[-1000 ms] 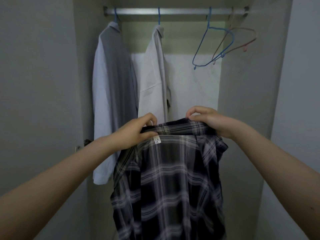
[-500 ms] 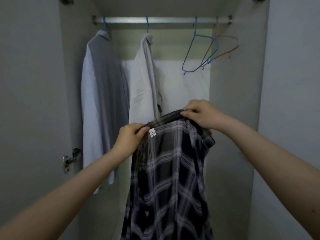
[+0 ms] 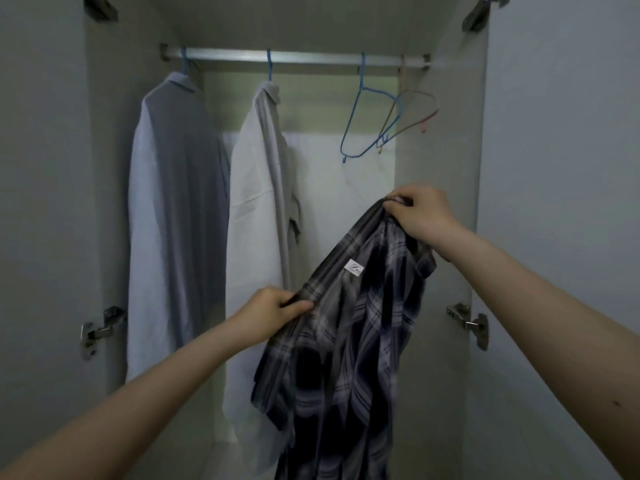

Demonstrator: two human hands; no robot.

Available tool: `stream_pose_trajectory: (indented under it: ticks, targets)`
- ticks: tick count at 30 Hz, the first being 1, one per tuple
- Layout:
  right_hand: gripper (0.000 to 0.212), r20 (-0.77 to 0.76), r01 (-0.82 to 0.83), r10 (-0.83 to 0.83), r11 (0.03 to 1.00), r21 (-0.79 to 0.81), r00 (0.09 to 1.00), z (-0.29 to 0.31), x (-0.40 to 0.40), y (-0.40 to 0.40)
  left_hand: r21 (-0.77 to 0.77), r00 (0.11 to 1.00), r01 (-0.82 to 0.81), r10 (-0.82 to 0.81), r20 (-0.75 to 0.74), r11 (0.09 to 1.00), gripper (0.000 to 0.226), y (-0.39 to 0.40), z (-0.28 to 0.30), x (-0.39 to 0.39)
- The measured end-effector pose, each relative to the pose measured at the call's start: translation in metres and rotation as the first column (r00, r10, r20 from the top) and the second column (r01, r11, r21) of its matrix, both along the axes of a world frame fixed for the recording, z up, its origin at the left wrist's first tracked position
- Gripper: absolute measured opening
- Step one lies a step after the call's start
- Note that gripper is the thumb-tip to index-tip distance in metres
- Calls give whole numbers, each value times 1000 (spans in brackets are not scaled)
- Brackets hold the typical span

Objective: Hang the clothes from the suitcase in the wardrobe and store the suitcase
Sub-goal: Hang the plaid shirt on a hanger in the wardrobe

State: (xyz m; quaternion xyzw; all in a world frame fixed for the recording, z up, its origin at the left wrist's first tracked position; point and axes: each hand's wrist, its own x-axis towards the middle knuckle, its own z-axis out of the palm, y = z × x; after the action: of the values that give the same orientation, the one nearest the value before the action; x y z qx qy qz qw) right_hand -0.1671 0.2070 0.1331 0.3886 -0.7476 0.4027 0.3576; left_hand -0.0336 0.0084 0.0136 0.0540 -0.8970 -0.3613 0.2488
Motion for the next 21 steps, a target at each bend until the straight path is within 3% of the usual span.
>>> stream_pose_trajectory:
  ticks: [4,10,13,17,21]
  targets:
    - [35,117,22,-27,999,45,993,-7,-11,17,58,991,-107,111,-73,993,28,-1,11,-6]
    - [15,339,-15,-40,987,159,940,-15,-39,34,455,969,-120,204,-140,882,38,14,49,-23]
    - [20,416,-66,-15,982,180,909,-20,-53,35,588,960,-26,183,-210,808,33,30,68,-35]
    - [21,485,-145,20,964,222,874,-29,-71,25,650,937,57,185,-297,758,27,41,93,-59]
    - [30,547,-251,167,965,81,820,-23,-86,12,643,934,75,172,-312,762,24,36,108,-91]
